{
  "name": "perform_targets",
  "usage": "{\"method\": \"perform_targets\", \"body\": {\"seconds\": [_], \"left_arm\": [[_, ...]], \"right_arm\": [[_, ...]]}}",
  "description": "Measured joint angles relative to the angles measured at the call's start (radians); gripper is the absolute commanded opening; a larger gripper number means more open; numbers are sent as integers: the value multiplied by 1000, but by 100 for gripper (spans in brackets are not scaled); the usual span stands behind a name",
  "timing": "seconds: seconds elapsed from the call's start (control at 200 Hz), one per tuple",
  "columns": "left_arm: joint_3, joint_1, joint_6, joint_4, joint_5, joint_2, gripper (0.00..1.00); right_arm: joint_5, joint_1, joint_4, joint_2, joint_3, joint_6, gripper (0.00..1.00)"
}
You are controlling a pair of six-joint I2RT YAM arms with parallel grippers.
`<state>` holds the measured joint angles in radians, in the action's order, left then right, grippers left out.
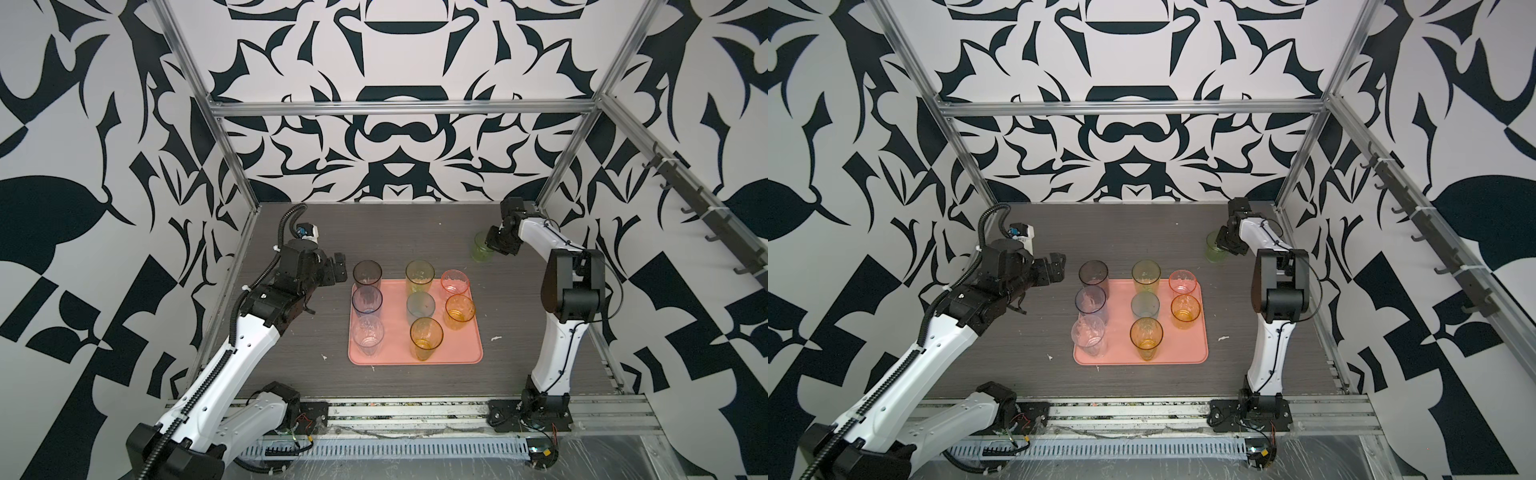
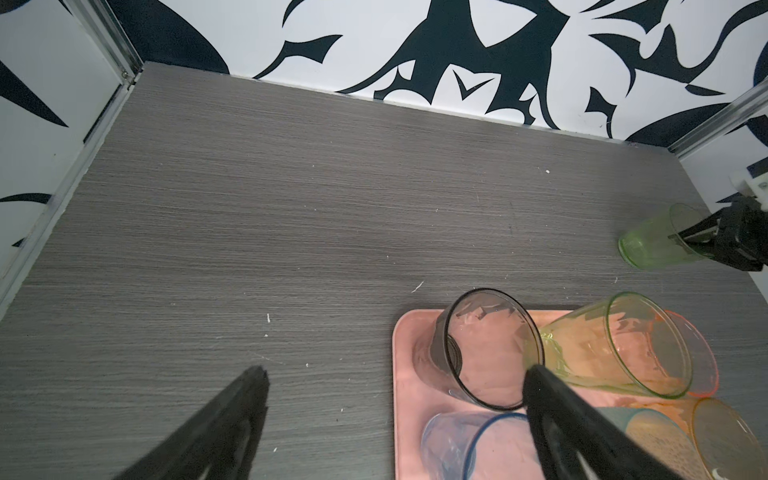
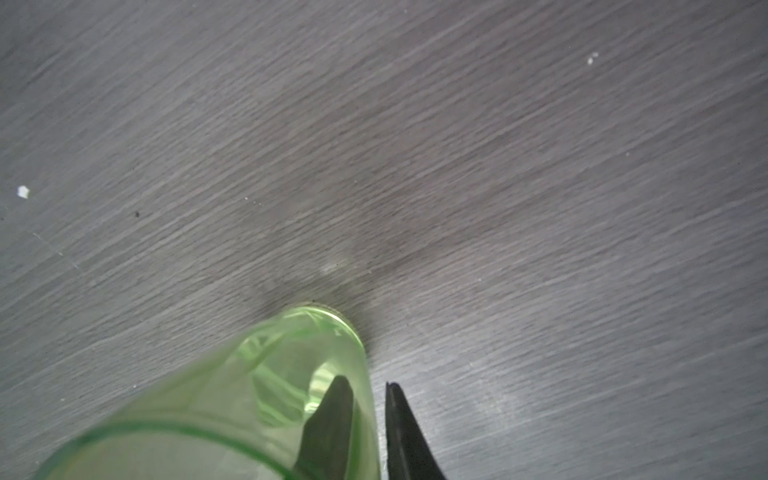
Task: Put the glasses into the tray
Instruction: 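Lower the right gripper around the green glass rim and close it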
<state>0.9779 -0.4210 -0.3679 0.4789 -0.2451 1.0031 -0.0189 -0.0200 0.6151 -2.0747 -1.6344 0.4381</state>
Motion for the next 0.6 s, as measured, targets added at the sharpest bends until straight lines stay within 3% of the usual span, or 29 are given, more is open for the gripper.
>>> {"method": "perform_targets", "body": {"seconds": [0.355, 0.6], "left_arm": [[0, 0, 0, -2, 3, 16, 100], [0, 0, 0, -5, 8, 33, 99]], "right_arm": [[-8, 0, 16, -2, -10, -19, 0], [-32, 0, 52, -2, -29, -29, 0]]}}
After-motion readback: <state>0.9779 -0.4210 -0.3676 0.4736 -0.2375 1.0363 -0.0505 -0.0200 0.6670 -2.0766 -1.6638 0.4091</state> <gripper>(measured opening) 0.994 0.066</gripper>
